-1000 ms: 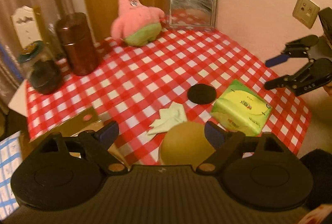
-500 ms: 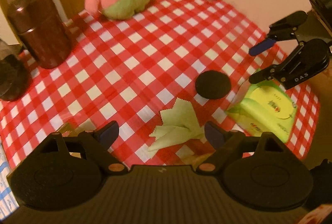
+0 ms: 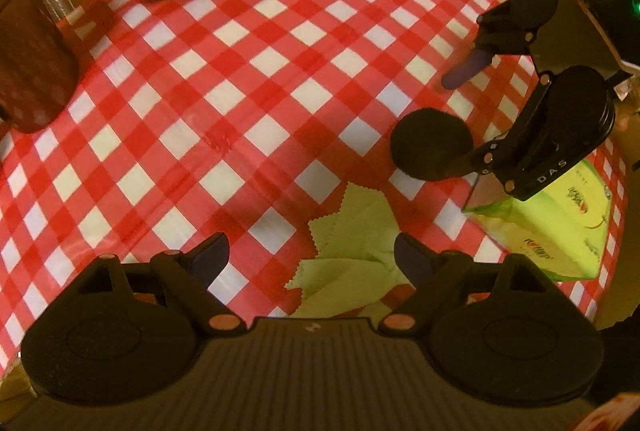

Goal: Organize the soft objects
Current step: 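Move the left gripper to the pale green cloth while the right gripper reaches the black sponge, then grasp the pale green cloth with the left gripper while the right gripper grasps the black sponge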

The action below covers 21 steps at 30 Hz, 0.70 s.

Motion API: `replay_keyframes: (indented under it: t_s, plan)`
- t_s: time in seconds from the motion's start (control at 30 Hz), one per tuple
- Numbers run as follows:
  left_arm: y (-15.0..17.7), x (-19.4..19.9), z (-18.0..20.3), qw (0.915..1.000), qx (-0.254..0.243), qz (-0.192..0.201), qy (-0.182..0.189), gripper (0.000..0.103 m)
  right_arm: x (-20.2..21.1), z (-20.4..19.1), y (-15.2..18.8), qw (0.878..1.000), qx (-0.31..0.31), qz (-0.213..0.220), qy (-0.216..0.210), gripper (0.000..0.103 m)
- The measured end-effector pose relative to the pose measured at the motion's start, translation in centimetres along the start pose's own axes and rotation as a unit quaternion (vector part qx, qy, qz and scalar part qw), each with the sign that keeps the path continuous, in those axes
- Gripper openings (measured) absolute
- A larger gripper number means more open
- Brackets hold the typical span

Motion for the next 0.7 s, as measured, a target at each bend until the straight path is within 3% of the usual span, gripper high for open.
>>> replay_keyframes:
  t_s: [0.33, 0.47, 0.53, 0.6, 0.7]
  plan:
    - [0.5, -2.5, 0.2, 0.9993, -0.008, -0.024, 0.027, 0.088, -2.6, -0.5, 0.2, 0.998, 0.034, -0.043, 0.0, 0.08]
    - [0.3, -3.5, 0.6, 0.9986, -0.024, -0.034, 0.032, 0.088, -2.9, -0.2, 0.2, 0.998, 0.041, -0.038, 0.012, 0.08]
    - [0.2, -3.9, 1.0, 0.9979, -0.034, -0.039, 0.039, 0.088, -2.8, -0.1, 0.2, 0.998, 0.041, -0.035, 0.015, 0.077]
    - [0.0, -4.3, 1.5, 0.9967, -0.049, -0.047, 0.044, 0.088, -2.5, 0.2, 0.1, 0.998, 0.045, -0.031, 0.023, 0.066]
    - [-0.2, -4.7, 2.2, 0.9948, -0.067, -0.058, 0.051, 0.088, -2.2, 0.9, 0.1, 0.999, 0.037, -0.024, 0.026, 0.065]
Point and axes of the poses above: each gripper's, at about its wrist camera, not at the fingertips, and x roughly against the way its jaws point, z to its right, y to its underside, the point moved 8 cm from there along -x, roughly the way its jaws point, and after that the axes turned 2 degrees about y, right-handed, at the moved point
